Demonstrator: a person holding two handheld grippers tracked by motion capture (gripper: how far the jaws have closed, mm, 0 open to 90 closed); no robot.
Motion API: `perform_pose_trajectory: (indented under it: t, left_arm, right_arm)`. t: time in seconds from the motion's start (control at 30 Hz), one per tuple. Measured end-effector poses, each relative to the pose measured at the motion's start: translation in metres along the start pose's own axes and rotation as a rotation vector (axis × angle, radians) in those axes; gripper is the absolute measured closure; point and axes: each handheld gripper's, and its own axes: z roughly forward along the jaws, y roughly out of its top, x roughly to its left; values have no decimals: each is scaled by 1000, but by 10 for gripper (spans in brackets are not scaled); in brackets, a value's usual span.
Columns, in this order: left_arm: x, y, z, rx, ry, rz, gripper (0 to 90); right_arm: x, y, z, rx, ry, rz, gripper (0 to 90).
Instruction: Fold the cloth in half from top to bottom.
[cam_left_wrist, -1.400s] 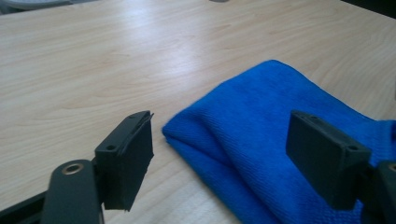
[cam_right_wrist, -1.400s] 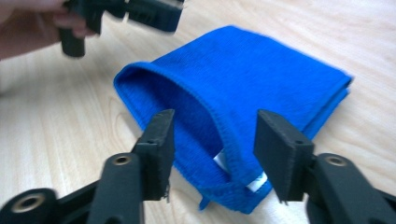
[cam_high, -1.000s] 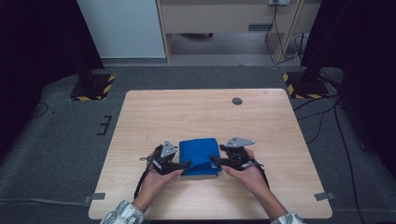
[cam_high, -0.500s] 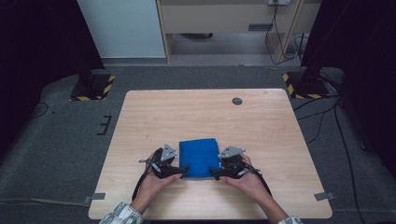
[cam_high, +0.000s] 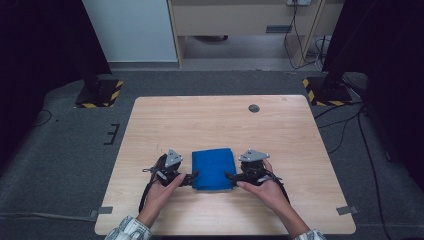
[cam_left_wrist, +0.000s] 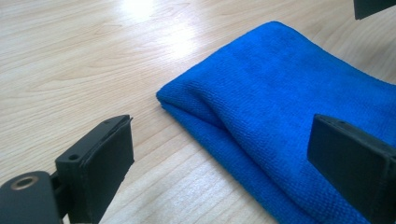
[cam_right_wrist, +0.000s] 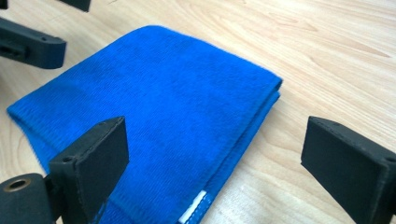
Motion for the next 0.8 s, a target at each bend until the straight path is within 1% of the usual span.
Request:
perform_pose_trajectory:
  t: [0.07,0.17,0.2,0.23,0.27,0.3,0.33,0.37,0.4,0.47,0.5,0.53,0.57,0.6,0.63,0.73,0.8]
  left_arm:
    - [2,1,-1,-2,5,-6,68]
    - [4,1,-2,-4,8,-9,68]
    - [5,1,-3,-8,10,-10,68]
    - [6,2,-4,-11,15,-10,68]
    - [8,2,-6,-12,20,-10,68]
    - [10,2,-7,-16,25,-11,68]
    - [12,2,-8,-17,28,-13,68]
    - [15,2,-9,-24,34,-23,68]
    - [15,2,-9,-24,34,-23,68]
    - [20,1,-11,-23,45,-31,69]
    - [24,0,-13,-19,53,-32,71]
    - [24,0,-13,-19,53,-32,72]
    - [27,-1,-14,-14,64,-36,73]
    - [27,-1,-14,-14,64,-36,75]
    - [30,-2,-15,-11,69,-40,75]
    - [36,-5,-15,-4,81,-57,78]
    - [37,-6,-15,0,85,-58,82]
  right_arm:
    - [-2,2,-1,-5,-5,6,76]
    - [-3,4,-4,-18,-12,0,76]
    - [-5,6,-5,-26,-15,3,76]
    - [-8,9,-9,-44,-18,16,75]
    - [-8,9,-9,-44,-18,16,75]
    - [-13,12,-14,-61,-29,23,74]
    - [-13,12,-14,-61,-29,23,74]
    - [-17,13,-18,-69,-36,33,73]
    - [-20,14,-20,-72,-43,36,73]
    - [-23,14,-22,-74,-48,43,73]
    - [-28,14,-27,-80,-58,57,73]
    - [-28,14,-27,-80,-58,57,73]
    - [-34,13,-31,-82,-67,62,73]
    - [-34,13,-31,-82,-67,62,73]
    - [-37,12,-33,-82,-71,65,73]
    - [-48,6,-40,-81,-89,95,72]
    - [-54,1,-44,-74,-96,108,72]
